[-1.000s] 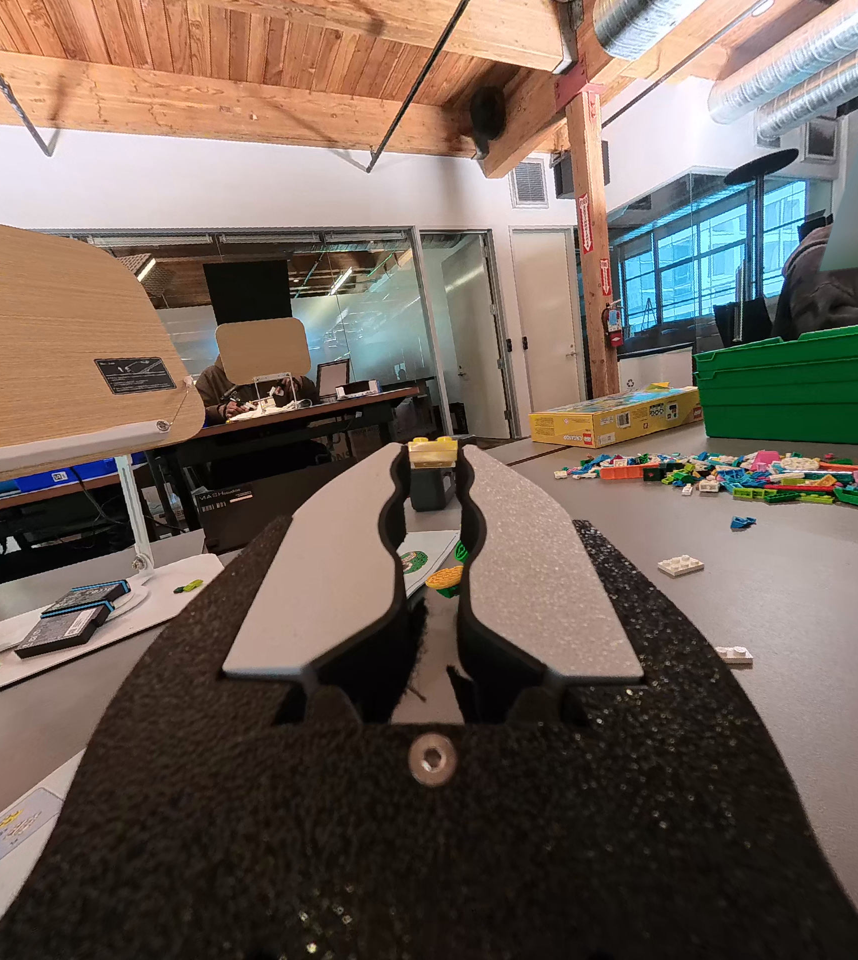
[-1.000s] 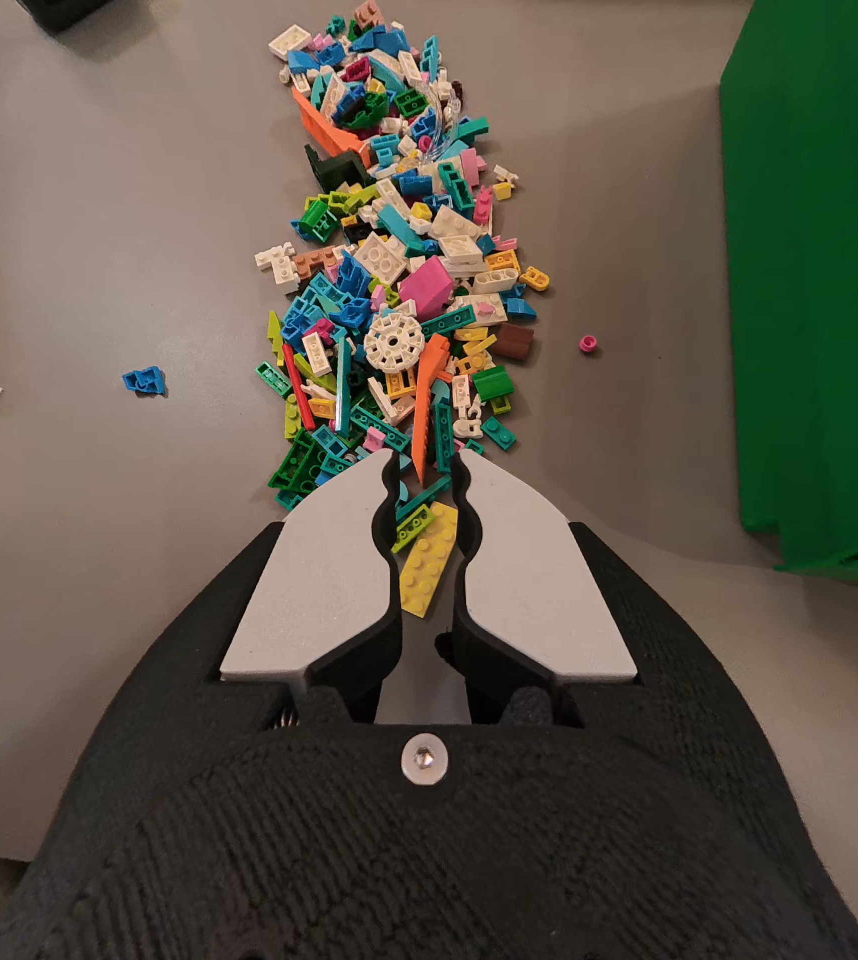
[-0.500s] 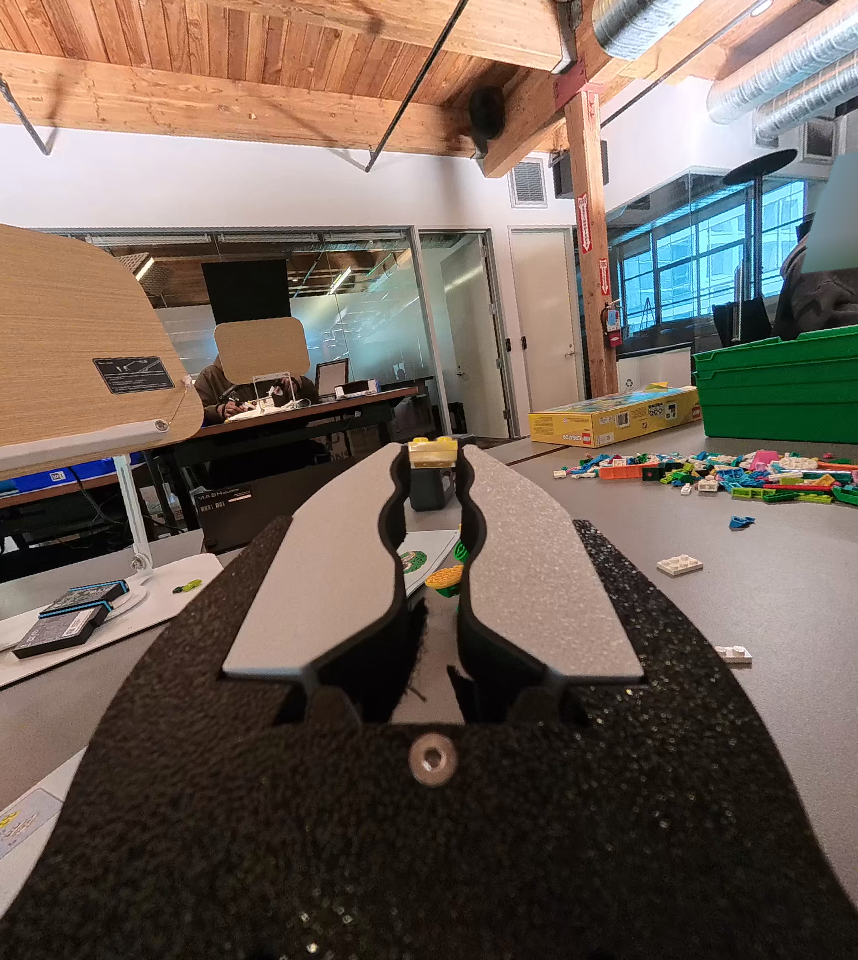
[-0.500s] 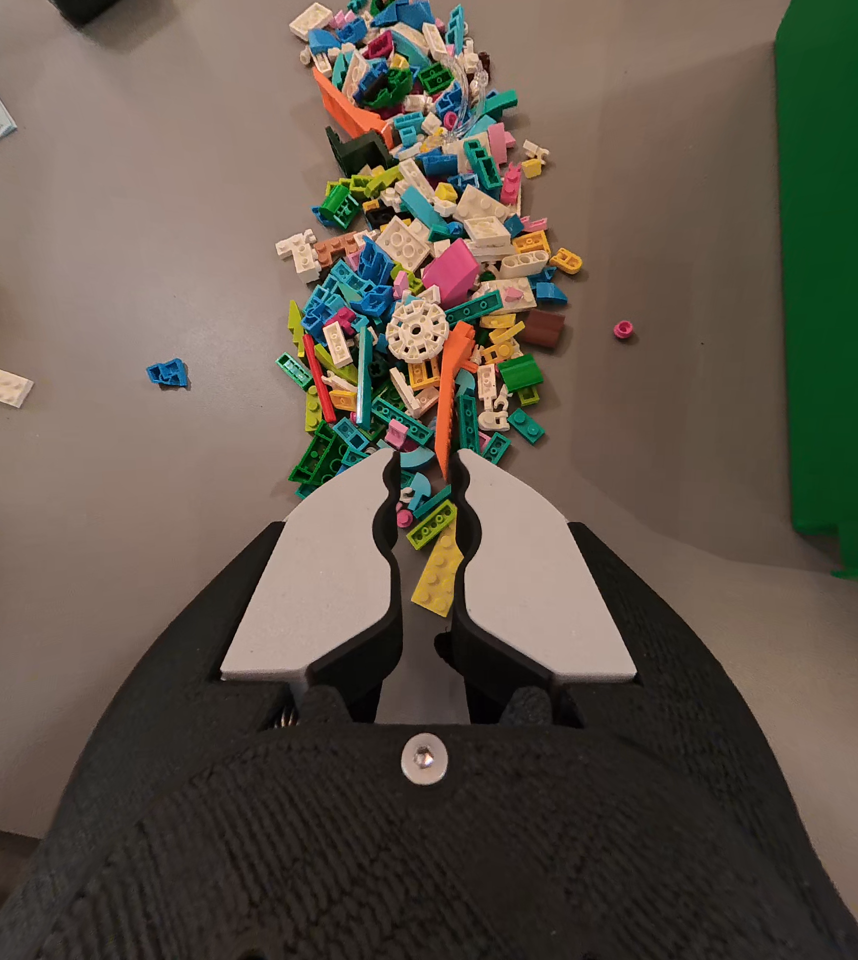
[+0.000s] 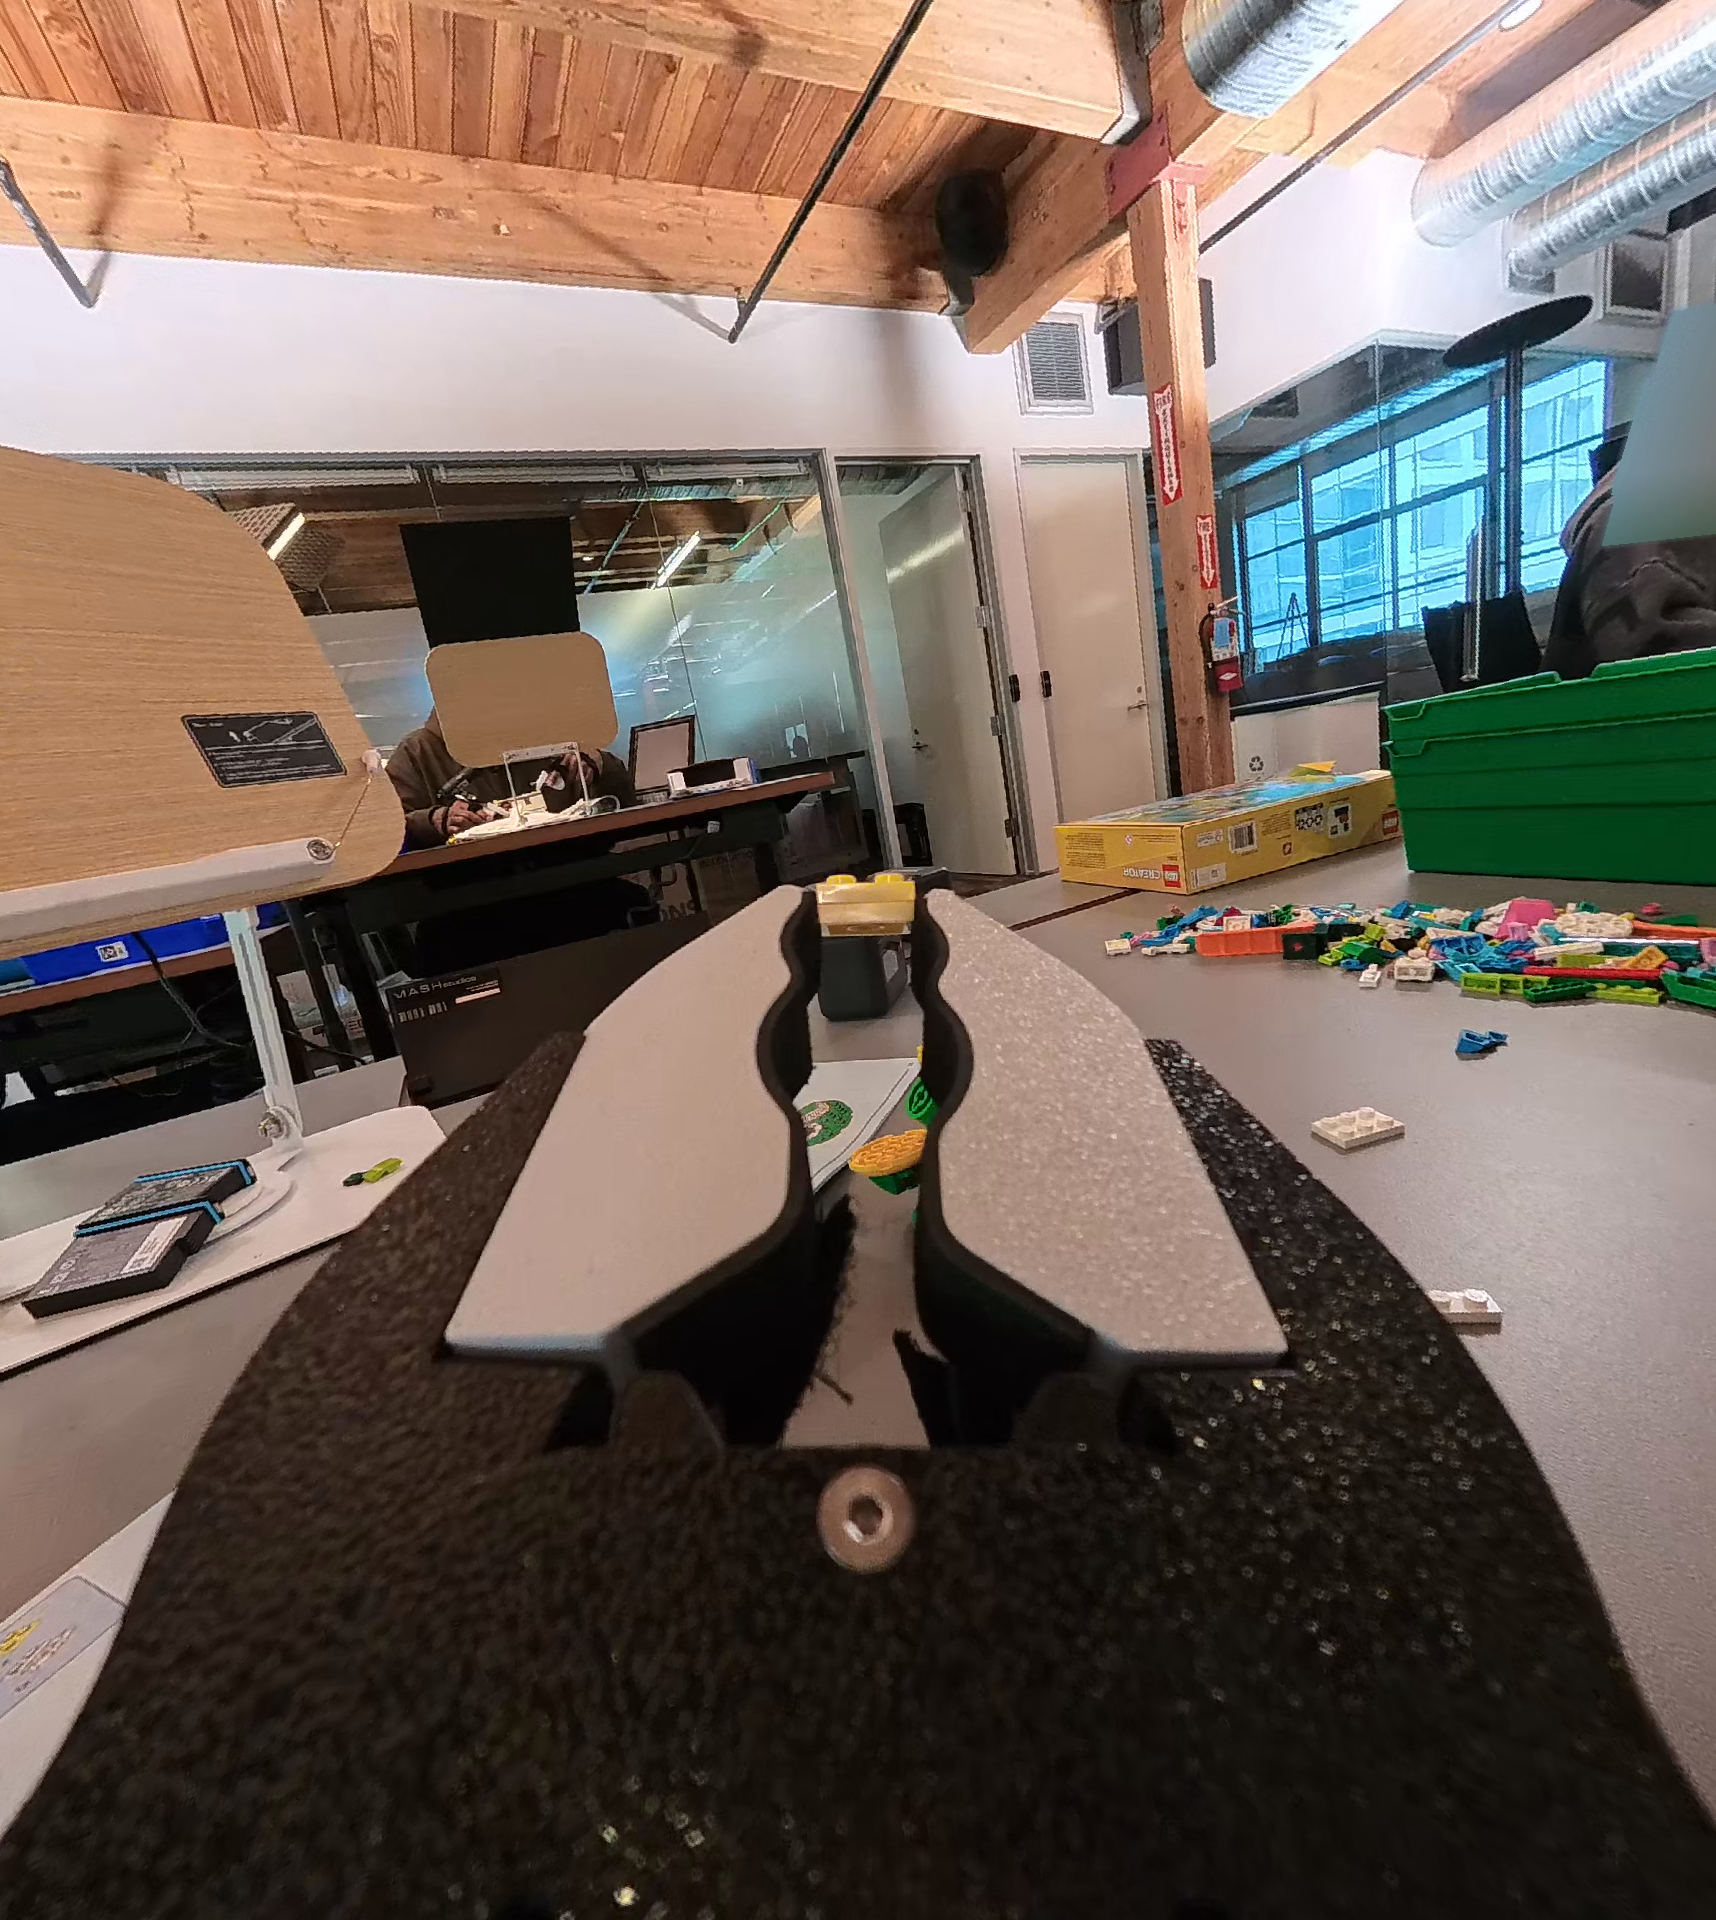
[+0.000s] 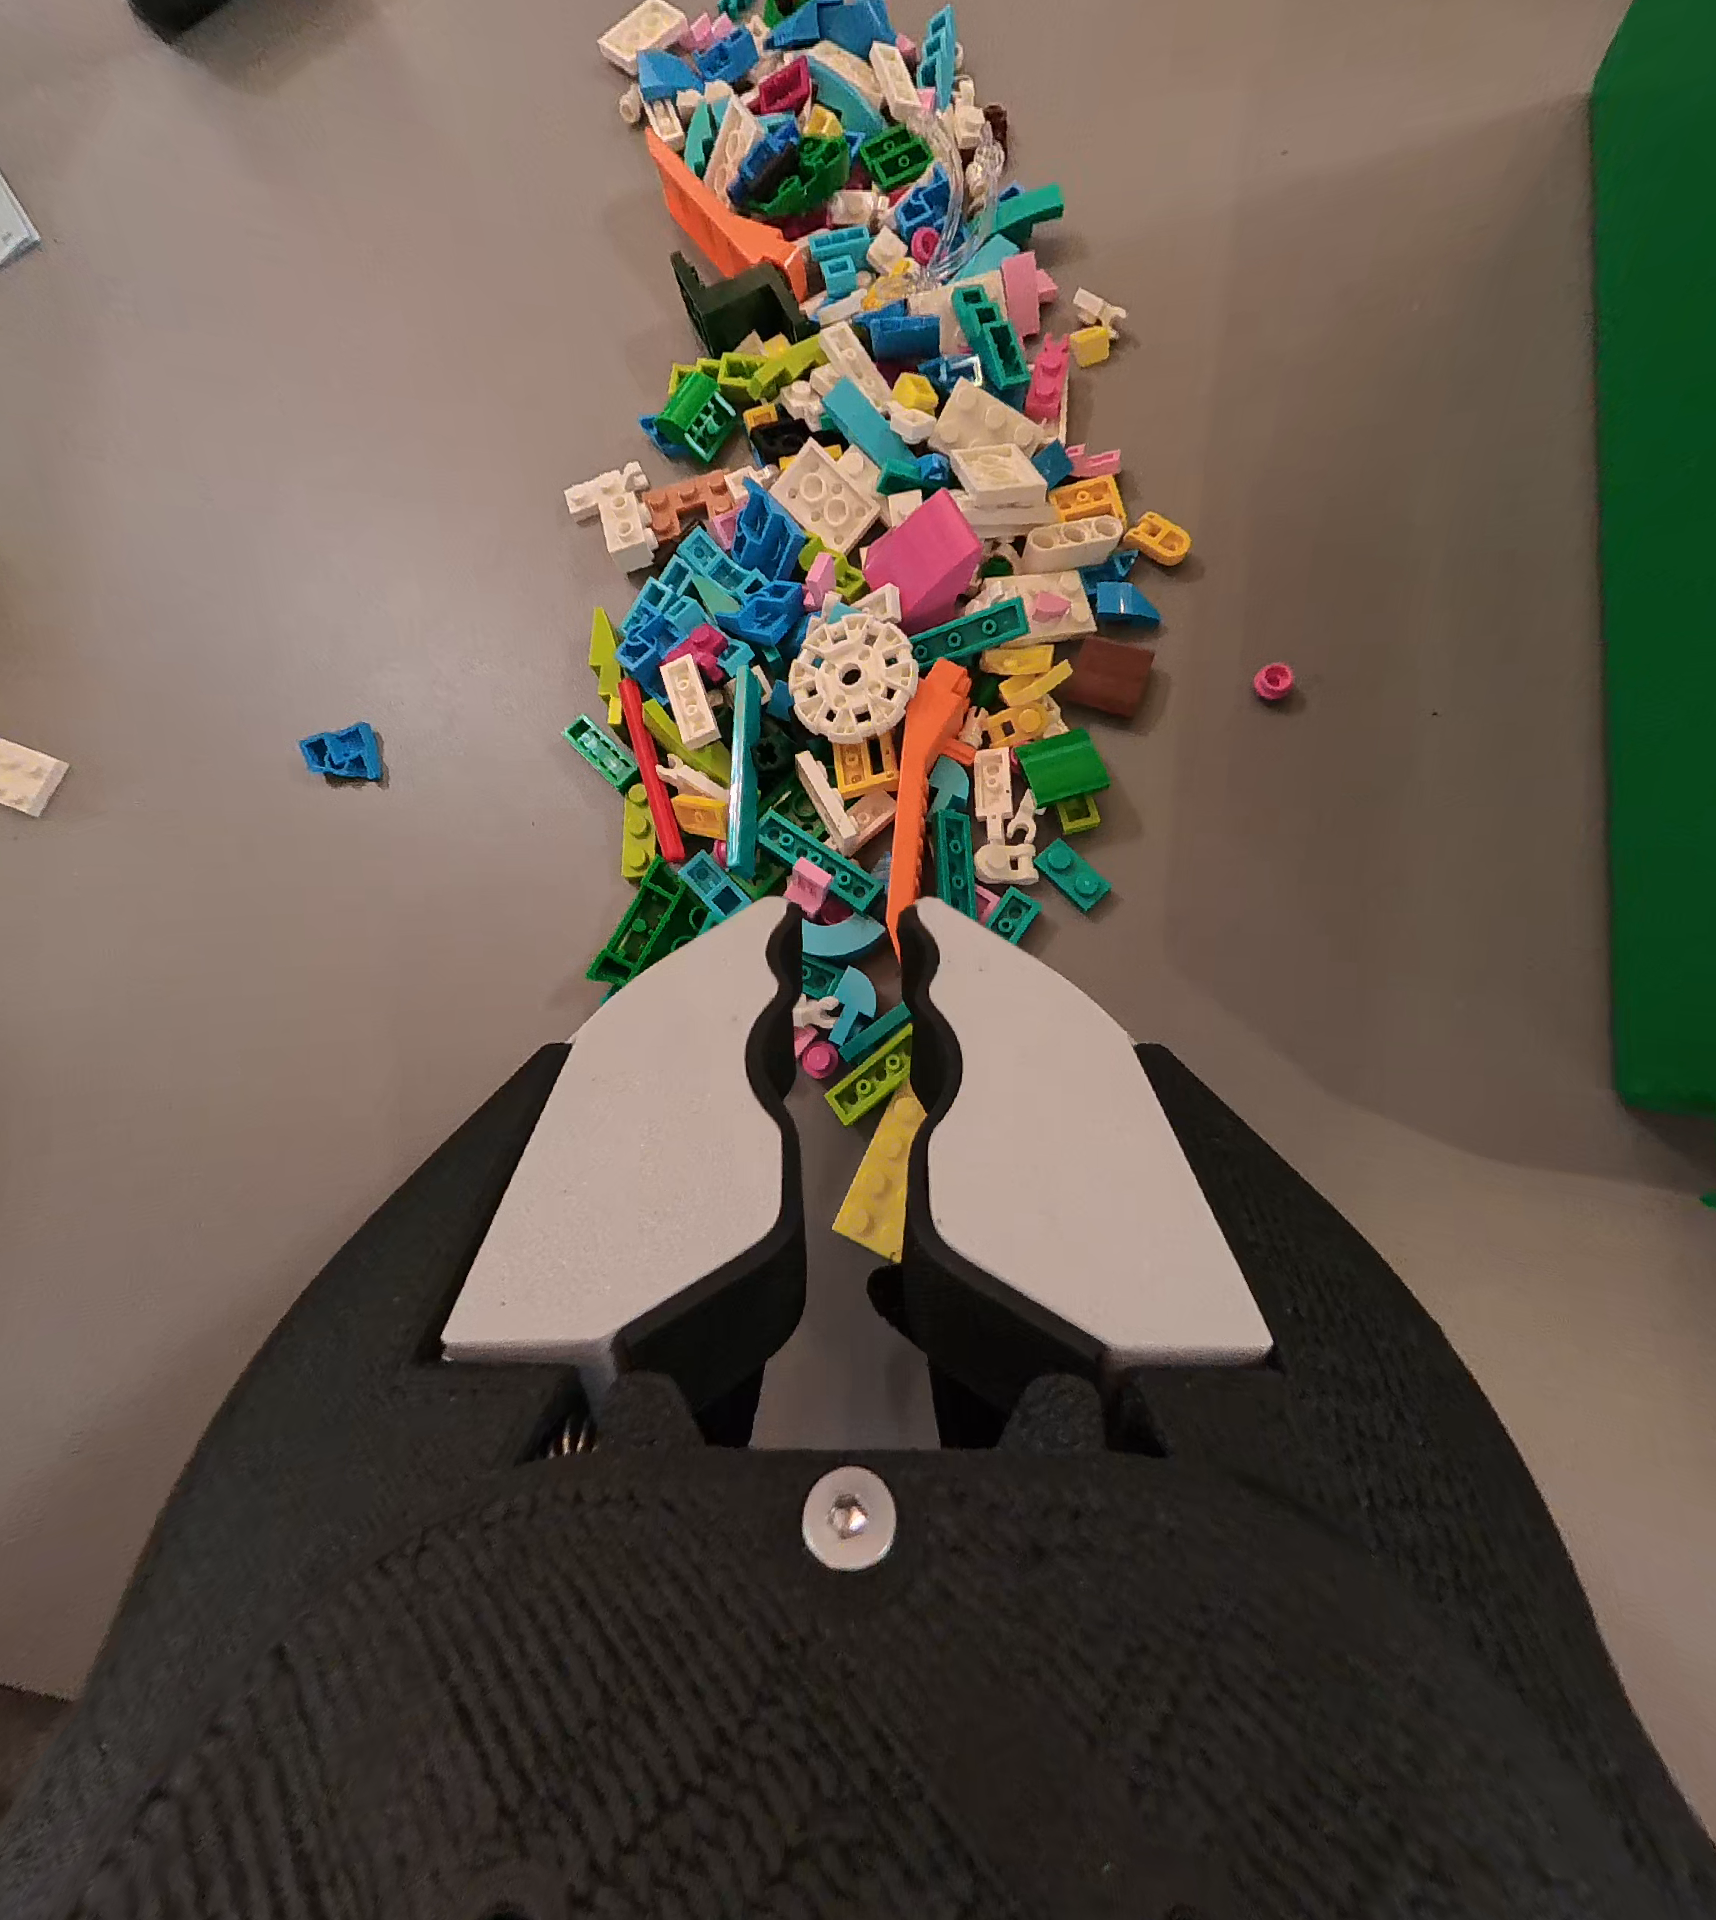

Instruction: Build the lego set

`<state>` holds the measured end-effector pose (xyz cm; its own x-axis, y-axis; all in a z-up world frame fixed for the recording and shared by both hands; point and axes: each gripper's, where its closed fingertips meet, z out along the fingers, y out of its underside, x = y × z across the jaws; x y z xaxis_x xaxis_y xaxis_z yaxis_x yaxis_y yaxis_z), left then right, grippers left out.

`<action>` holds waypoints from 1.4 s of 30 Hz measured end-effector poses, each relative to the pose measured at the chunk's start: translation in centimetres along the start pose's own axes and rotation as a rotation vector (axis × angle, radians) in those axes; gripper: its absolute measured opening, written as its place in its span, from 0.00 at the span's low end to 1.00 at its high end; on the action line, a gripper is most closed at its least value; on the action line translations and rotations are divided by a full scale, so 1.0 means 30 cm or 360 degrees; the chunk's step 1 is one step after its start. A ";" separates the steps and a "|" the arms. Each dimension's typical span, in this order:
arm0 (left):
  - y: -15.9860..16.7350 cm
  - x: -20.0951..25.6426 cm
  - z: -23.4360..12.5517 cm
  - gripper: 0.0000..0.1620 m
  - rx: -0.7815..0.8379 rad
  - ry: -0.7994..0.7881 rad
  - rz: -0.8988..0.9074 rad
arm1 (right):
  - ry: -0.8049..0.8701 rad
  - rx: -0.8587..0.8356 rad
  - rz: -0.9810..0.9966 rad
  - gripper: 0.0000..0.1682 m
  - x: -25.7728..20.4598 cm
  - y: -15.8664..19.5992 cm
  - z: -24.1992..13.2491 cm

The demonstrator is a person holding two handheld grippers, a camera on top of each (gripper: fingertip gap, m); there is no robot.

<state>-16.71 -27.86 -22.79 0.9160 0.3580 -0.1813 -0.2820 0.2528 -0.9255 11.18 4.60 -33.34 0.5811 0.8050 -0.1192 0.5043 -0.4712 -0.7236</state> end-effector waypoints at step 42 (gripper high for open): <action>-0.001 0.001 0.001 0.10 0.0003 -0.0005 -0.0033 | 0.0079 -0.0539 -0.0440 0.03 0.214 -0.307 0.250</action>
<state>-16.69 -27.83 -22.77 0.9207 0.3555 -0.1611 -0.2636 0.2618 -0.9284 5.48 16.82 -32.54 0.4210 0.9030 0.0864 0.8211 -0.3389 -0.4592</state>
